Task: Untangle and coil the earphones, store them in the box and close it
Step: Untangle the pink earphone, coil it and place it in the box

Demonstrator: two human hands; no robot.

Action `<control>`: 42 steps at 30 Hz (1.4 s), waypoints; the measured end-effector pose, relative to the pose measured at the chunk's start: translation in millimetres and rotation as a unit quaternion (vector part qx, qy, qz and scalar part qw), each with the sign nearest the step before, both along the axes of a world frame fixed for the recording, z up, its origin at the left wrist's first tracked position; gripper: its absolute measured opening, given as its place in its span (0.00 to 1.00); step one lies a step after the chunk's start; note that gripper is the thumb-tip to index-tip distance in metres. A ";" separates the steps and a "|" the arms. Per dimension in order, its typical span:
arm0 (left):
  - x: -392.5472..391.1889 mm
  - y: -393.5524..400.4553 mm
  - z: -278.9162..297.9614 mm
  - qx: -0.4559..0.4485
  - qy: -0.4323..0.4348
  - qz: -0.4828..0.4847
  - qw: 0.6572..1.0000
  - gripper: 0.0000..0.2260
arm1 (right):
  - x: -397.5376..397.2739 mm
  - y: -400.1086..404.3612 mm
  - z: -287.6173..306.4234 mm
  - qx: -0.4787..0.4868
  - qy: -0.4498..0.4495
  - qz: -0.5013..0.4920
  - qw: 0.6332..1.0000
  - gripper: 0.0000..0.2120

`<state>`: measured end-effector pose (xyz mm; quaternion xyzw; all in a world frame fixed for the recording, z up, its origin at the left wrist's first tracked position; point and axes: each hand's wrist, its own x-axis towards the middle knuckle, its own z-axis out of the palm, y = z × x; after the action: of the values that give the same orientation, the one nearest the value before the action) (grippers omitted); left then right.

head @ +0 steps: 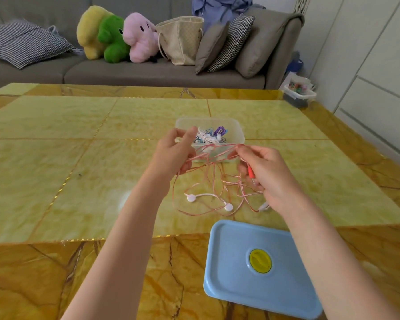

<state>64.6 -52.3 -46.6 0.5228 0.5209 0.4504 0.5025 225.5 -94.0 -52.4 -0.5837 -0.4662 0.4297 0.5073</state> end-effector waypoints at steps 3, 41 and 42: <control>-3.7 -2.3 -4.3 0.014 0.142 -0.094 0.985 0.11 | 7.6 0.0 3.4 0.000 0.019 -0.040 0.999 0.08; 8.6 2.1 -12.1 0.198 0.251 -0.100 0.942 0.09 | 27.1 1.4 5.2 -0.093 0.011 -0.007 0.996 0.38; 9.5 2.4 -15.7 0.205 0.281 -0.086 0.934 0.08 | 26.4 0.2 8.3 -0.115 0.065 0.024 0.991 0.38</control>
<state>74.1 -49.9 -62.2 0.7626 0.4900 0.3374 0.2540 251.9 -93.8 -44.1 -0.5976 -0.3938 0.5295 0.4554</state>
